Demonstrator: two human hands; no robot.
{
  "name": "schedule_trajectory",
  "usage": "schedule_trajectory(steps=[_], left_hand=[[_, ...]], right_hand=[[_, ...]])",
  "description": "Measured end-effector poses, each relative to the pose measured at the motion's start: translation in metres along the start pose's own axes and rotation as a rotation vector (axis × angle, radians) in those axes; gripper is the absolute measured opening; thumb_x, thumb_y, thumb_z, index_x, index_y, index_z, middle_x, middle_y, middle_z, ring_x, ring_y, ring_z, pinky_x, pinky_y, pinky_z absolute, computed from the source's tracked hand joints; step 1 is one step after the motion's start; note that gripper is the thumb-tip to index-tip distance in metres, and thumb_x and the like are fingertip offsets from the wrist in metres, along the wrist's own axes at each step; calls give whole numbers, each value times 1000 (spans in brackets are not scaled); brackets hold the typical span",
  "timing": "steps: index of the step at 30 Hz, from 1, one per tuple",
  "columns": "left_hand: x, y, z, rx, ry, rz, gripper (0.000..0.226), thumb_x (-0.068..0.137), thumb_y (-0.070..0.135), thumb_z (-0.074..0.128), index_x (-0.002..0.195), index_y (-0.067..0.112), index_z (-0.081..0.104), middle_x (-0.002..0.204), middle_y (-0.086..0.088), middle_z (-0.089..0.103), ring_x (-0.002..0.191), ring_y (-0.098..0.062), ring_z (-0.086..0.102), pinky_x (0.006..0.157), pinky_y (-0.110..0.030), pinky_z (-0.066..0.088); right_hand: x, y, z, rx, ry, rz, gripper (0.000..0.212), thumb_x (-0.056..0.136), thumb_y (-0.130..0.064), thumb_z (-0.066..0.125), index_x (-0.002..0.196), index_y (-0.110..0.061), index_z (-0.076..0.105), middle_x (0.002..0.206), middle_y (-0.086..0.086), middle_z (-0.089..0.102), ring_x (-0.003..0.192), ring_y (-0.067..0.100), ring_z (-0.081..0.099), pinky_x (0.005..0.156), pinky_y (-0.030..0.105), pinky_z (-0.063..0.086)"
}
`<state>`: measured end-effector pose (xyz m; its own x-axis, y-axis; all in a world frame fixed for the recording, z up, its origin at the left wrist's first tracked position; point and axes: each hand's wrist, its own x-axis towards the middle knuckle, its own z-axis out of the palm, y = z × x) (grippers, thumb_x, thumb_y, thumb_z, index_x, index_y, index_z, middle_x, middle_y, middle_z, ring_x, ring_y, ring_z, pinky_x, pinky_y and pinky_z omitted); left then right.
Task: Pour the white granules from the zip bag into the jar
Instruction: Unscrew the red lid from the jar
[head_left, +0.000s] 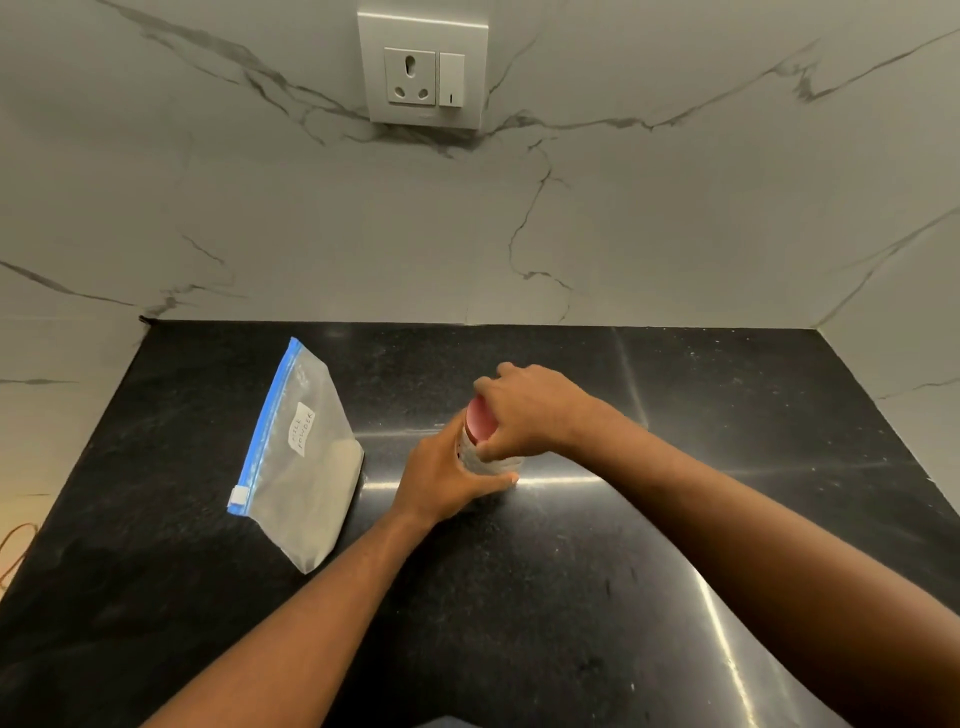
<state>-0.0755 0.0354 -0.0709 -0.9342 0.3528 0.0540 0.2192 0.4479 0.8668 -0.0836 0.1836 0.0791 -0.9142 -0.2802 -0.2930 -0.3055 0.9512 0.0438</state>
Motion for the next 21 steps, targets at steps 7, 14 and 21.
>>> schedule_trajectory(steps=[7,14,21], left_hand=[[1,-7,1,73,-13,9,76,62,79,84,124,46,56,99,25,72,91,10,68,73,-8,53],[-1,-9,5,76,19,-24,78,58,86,82,120,43,62,103,27,73,92,8,68,78,-14,56],[-2,-3,2,47,1,-4,88,62,78,85,137,48,50,115,23,75,102,5,70,87,-20,59]], right_hand=[[-4,0,-10,177,-147,-226,58,77,-34,79,131,-36,56,135,-5,54,127,24,47,92,44,50],[4,-7,0,-141,52,242,91,84,-91,34,119,-12,60,80,5,56,73,24,61,63,35,50],[11,-13,5,-48,-4,42,82,70,-62,79,138,-29,47,121,6,57,93,23,54,65,34,40]])
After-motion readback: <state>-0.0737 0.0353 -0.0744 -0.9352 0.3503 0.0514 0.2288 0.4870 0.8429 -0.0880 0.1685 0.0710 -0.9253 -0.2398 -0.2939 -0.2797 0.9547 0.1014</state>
